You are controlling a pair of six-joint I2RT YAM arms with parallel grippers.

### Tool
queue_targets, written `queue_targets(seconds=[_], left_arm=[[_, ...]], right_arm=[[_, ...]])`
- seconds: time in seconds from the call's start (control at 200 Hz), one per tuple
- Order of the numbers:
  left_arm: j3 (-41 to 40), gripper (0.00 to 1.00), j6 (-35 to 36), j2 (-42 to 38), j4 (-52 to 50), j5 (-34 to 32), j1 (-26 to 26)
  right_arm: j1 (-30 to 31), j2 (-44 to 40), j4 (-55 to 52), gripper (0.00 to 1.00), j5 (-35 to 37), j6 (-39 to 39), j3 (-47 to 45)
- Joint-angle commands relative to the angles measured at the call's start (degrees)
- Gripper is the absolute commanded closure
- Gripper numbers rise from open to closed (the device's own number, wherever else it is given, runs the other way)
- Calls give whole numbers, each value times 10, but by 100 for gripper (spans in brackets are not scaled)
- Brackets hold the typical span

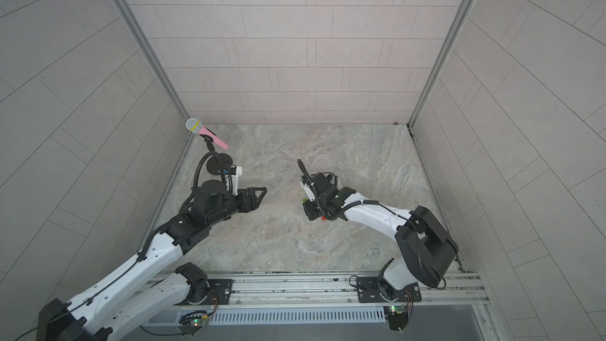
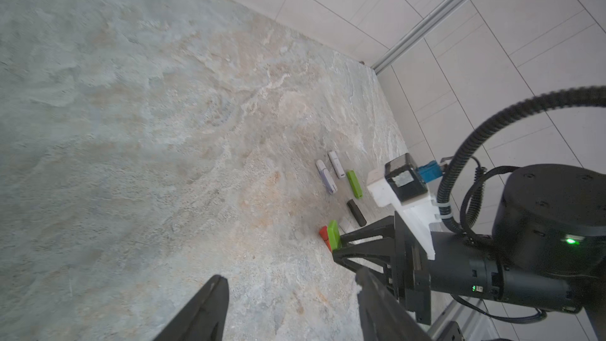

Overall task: Close the usb drive cover
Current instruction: Place the USB drive at the center of the board.

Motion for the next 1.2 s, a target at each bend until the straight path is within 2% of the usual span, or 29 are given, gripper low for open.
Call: queue_targets(seconds=[0.0, 0.165, 0.335, 0.49, 0.746, 0.921, 1.196], left_arm=[[-10, 27, 2, -19, 1, -55, 3], [-11, 17, -2, -28, -14, -84, 3], [-19, 6, -8, -58, -24, -109, 3], [-18, 1, -1, -66, -31, -126, 3], [-19, 0, 4, -69, -32, -136, 3], [-20, 0, 5, -66, -29, -141, 4], [-19, 0, 17, -76, -46, -159, 4]], right_arm=[[0, 39, -48, 86, -31, 35, 28], [1, 100, -111, 84, -27, 31, 74], [2, 146, -134, 84, -28, 35, 96], [5, 183, -150, 84, -30, 37, 117], [12, 230, -182, 83, -2, 35, 143], [26, 255, -226, 78, 44, 22, 175], [27, 203, -234, 65, 64, 21, 186]])
